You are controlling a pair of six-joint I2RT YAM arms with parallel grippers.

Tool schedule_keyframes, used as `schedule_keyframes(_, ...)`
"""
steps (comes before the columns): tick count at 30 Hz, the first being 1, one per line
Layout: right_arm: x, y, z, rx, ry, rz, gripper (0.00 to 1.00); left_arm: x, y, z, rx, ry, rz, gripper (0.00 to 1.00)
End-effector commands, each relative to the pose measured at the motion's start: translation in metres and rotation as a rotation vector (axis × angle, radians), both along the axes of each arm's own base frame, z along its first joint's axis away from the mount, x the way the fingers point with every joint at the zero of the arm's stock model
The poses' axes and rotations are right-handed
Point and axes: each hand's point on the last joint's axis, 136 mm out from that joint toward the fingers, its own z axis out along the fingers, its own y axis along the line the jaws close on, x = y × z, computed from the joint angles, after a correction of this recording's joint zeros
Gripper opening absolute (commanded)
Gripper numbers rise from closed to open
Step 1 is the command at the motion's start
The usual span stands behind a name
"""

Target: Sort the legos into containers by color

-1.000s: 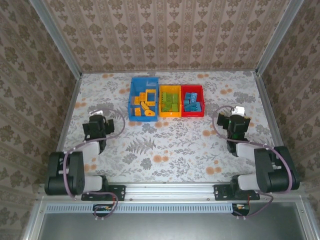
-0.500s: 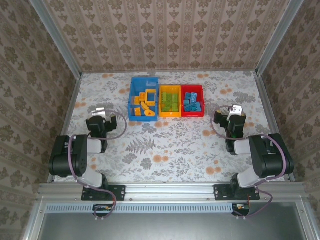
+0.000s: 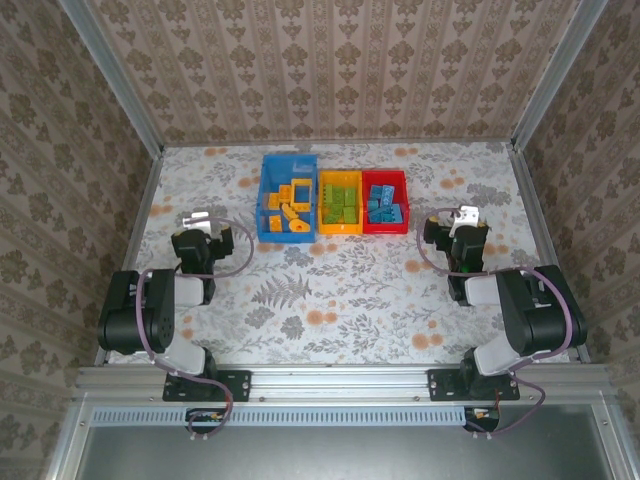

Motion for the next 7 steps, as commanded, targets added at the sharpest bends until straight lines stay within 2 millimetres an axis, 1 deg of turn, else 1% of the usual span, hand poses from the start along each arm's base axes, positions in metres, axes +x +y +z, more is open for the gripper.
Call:
schedule_keyframes(1, 0.0060, 0.0079, 0.0006, -0.010, 0.011, 0.051, 1.00, 0.0081, -0.0011, 0.0144, 0.016, -0.047, -0.004, 1.00)
schedule_keyframes(7, 0.0063, 0.0077, 0.0001, -0.004, 0.014, 0.059, 1.00, 0.0081, -0.0012, 0.0145, 0.017, -0.046, -0.004, 1.00)
